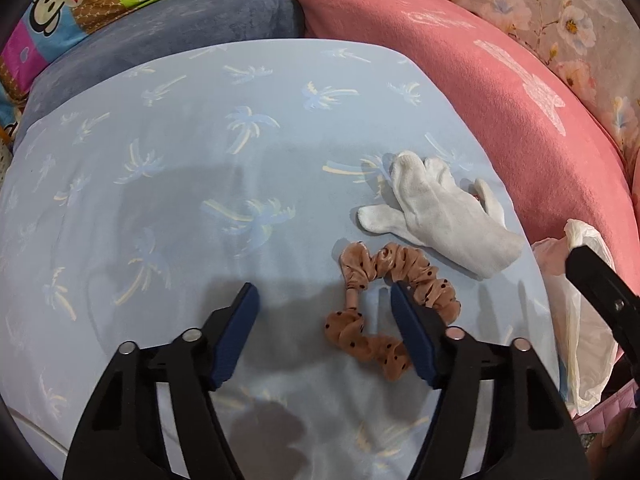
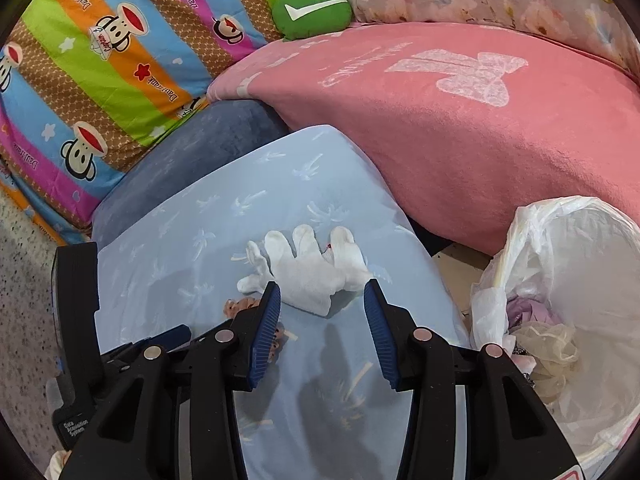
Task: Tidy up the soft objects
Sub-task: 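Grasp the white glove with the right gripper while the left grasps the tan scrunchie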
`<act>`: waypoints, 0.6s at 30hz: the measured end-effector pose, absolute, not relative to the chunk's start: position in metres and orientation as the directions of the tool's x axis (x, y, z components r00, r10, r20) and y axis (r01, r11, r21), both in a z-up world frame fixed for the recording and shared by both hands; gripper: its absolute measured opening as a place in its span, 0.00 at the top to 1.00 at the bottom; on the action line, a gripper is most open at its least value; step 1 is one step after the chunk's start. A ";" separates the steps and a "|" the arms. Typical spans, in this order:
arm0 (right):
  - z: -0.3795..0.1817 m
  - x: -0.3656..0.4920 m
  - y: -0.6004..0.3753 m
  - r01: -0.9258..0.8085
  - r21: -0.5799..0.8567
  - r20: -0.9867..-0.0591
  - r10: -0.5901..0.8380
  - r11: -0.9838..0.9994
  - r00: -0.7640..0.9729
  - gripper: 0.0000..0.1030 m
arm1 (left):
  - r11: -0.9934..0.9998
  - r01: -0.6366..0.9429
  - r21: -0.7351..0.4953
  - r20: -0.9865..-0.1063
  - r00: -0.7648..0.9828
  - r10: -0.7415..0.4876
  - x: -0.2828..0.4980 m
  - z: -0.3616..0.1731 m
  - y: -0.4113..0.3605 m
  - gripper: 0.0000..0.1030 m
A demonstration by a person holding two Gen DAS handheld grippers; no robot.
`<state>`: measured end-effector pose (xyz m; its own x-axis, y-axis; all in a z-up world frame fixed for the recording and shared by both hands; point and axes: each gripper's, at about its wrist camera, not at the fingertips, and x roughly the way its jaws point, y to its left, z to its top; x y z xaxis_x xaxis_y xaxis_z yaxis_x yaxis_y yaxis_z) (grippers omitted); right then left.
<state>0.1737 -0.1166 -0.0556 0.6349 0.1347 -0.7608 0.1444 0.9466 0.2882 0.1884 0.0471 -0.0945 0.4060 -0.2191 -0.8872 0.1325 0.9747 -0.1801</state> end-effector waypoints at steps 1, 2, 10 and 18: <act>-0.059 0.178 -0.116 0.147 0.283 -0.766 0.131 0.948 0.629 0.58 | 0.976 0.135 -0.169 -0.885 0.415 -0.210 0.188 -0.094 0.046 0.43; -0.063 0.182 -0.115 0.150 0.282 -0.770 0.131 0.948 0.625 0.58 | 0.976 0.142 -0.165 -0.884 0.417 -0.210 0.188 -0.095 0.045 0.47; -0.095 0.204 -0.108 0.165 0.273 -0.809 0.133 0.948 0.573 0.58 | 0.970 0.177 -0.169 -0.880 0.416 -0.230 0.188 -0.094 0.042 0.83; -0.108 0.201 -0.105 0.155 0.316 -0.821 0.188 0.936 0.539 0.94 | 0.963 0.188 -0.194 -0.878 0.405 -0.255 0.183 -0.091 0.038 0.91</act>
